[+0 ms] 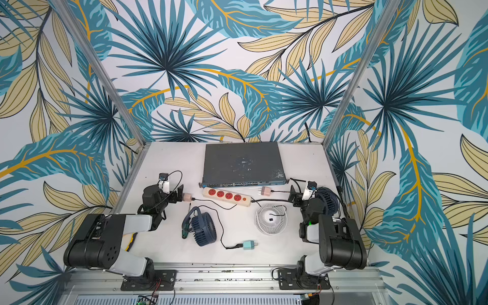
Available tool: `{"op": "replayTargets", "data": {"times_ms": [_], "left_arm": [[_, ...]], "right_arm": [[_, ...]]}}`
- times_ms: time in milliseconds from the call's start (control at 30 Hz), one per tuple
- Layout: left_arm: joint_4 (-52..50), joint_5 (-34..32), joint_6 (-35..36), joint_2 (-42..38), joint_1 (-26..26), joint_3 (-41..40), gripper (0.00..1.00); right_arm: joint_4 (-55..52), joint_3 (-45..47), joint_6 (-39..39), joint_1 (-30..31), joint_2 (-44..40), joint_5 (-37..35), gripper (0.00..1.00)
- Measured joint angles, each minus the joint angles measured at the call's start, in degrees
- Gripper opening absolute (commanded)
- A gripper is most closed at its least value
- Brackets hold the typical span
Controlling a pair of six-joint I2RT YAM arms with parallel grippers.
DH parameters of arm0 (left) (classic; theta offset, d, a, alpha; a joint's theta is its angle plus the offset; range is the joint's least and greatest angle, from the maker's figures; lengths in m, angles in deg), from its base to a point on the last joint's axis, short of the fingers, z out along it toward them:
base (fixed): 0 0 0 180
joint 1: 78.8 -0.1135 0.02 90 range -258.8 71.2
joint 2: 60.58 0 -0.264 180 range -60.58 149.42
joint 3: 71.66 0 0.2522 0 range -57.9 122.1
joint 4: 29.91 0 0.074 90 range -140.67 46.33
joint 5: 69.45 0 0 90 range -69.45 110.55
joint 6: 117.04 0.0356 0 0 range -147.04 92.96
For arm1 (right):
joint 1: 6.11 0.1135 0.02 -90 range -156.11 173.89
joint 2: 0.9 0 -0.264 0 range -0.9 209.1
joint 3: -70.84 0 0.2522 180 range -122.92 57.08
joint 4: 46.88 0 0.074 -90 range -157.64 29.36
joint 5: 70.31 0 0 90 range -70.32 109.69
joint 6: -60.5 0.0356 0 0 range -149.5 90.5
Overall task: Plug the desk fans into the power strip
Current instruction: Pick up the plug from the center of the board.
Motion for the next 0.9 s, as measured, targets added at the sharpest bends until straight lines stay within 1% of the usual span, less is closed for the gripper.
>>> {"op": "replayTargets", "data": {"times_ms": [333,433,500,567,633,700,767,833,900], "left_arm": [[1.18,0.2,0.85,0.0,-0.02,0.35,1.0],[1.18,0.35,0.85,0.0,-0.02,0.35,1.0],[-0.28,0.42,0.98,-0.17,-0.02,0.98,1.0],[-8.2,0.83,0.96,-1.84,0.0,4.44,1.0],[-16.92,1.25,0.98,-4.81,0.17,9.77,1.0],[-21.73,1.36,0.98,-9.27,0.94,13.55,1.0],[-24.63,1.53,0.85,-15.43,2.32,14.56,1.0],[-27.58,1.88,0.11,-21.4,4.13,14.56,1.0],[-30.71,2.32,-1.16,-25.75,5.9,14.56,1.0]], "right_arm": [[1.6,-0.04,0.04,0.0,0.11,-0.07,1.0],[1.81,0.13,0.72,0.0,-0.63,-2.36,1.0],[1.25,1.07,1.27,0.0,-3.37,-4.22,1.0],[-2.32,1.81,2.75,0.02,-9.14,-6.58,1.0],[-9.44,1.79,5.51,0.0,-18.71,-10.05,1.0],[-16.04,1.44,7.67,-0.04,-28.52,-11.28,1.0],[-22.05,0.9,9.01,-0.07,-38.45,-9.73,1.0],[-27.5,-0.48,10.1,-0.07,-46.47,-5.92,1.0],[-32.94,-3.69,11.5,-0.02,-49.9,-1.38,1.0]]}}
